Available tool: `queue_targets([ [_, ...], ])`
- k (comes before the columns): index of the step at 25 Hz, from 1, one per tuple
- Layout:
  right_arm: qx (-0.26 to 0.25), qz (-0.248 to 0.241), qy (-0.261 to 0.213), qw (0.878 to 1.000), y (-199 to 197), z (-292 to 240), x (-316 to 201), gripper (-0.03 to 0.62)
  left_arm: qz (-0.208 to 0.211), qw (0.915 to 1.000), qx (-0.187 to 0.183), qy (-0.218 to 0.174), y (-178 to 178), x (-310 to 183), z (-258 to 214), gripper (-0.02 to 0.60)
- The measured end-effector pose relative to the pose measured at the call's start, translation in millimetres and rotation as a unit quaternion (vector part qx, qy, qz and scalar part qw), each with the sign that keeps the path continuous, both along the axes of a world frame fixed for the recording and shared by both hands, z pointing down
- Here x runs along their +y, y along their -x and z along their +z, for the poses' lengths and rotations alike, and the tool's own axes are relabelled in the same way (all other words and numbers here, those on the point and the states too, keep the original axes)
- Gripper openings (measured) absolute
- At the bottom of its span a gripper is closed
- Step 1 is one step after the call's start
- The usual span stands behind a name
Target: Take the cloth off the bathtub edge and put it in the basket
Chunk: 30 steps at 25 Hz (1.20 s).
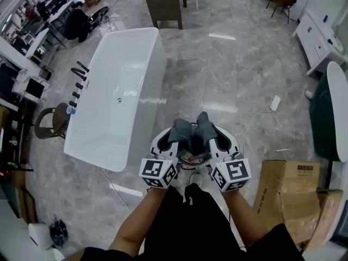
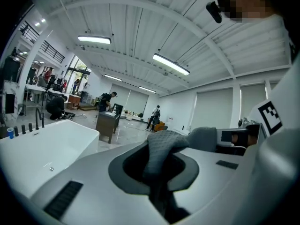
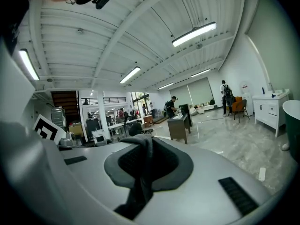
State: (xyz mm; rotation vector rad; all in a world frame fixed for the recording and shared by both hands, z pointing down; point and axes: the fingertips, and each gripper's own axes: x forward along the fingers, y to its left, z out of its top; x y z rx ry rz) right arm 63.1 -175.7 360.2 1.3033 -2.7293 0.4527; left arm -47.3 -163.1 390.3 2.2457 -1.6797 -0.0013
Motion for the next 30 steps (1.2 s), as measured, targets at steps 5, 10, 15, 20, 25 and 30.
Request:
queue_targets([
  [5, 0.027, -0.030, 0.004, 0.999, 9, 44, 2, 0.038, -0.005, 0.9996, 0.004, 0.026, 7, 1, 45, 0.043],
  [10, 0.048, -0.035, 0.018, 0.998, 15, 88, -11, 0.038, 0.006, 0.9986, 0.022, 0.048, 13, -11, 96, 0.043],
  [15, 0.031, -0.026, 0.057, 0.998, 13, 144, -20, 0.038, 0.008, 0.9957, 0.046, 0.080, 12, -13, 157, 0.043],
  [20, 0.048, -0.018, 0.077, 0.996, 7, 198, -23, 0.038, 0.010, 0.9928, 0.059, 0.104, 10, -14, 210, 0.043],
  [25, 0.053, 0.001, 0.105, 0.993, 2, 259, -26, 0.038, 0.001, 0.9876, 0.079, 0.136, 14, -18, 264, 0.043],
  [30, 0.062, -0.002, 0.121, 0.991, -2, 312, -28, 0.038, 0.009, 0.9862, 0.077, 0.146, 1, -24, 311, 0.043],
])
